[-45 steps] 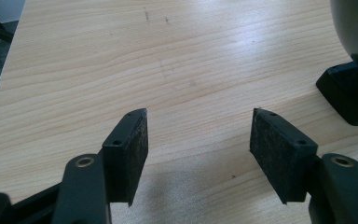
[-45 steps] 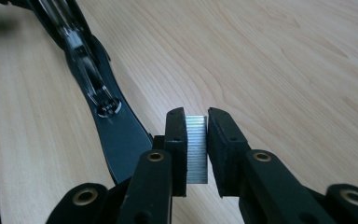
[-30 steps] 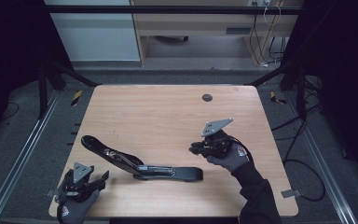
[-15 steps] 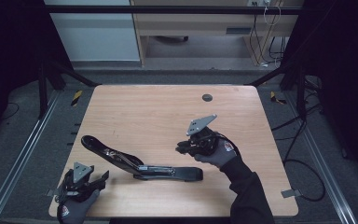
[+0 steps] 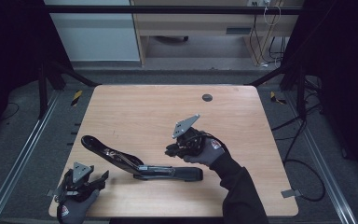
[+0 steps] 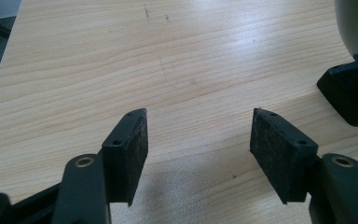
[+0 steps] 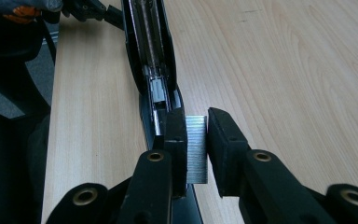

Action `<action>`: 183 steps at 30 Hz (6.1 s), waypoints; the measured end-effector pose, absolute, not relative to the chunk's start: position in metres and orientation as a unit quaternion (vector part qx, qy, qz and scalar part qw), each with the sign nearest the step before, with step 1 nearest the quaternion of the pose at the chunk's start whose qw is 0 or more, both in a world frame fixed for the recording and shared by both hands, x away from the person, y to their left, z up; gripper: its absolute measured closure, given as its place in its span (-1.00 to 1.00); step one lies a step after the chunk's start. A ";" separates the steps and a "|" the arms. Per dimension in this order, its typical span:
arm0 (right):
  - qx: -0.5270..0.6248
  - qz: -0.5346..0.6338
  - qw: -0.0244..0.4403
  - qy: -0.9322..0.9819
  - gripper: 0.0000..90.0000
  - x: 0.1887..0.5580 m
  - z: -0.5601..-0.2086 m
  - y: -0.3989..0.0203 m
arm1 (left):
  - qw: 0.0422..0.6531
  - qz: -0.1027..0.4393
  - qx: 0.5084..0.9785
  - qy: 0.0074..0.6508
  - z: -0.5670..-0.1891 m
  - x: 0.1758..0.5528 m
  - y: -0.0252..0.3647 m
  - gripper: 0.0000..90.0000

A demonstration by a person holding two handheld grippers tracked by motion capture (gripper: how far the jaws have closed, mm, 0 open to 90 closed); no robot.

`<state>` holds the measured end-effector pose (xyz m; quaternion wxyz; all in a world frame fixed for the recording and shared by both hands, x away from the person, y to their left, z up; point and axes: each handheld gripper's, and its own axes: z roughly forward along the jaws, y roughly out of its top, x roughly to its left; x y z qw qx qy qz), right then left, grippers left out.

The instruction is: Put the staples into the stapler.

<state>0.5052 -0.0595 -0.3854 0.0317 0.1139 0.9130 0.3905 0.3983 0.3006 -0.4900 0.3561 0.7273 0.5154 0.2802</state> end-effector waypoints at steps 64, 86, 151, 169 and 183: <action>0.056 0.333 -0.021 0.941 0.74 0.508 -0.437 -0.034 | 0.355 0.280 0.730 0.512 -0.490 0.399 0.300 -0.19; 0.051 0.336 -0.018 0.940 0.74 0.506 -0.437 -0.034 | 0.353 0.281 0.731 0.512 -0.490 0.399 0.299 -0.19; 0.066 0.334 -0.005 0.940 0.68 0.507 -0.438 -0.040 | 0.355 0.281 0.730 0.512 -0.491 0.399 0.299 -0.19; 0.210 0.414 0.100 0.880 0.75 0.485 -0.425 -0.088 | 0.381 0.279 0.722 0.506 -0.484 0.396 0.296 -0.09; 0.327 0.458 0.184 0.806 0.85 0.462 -0.444 -0.135 | 0.428 0.272 0.705 0.495 -0.470 0.390 0.296 -0.05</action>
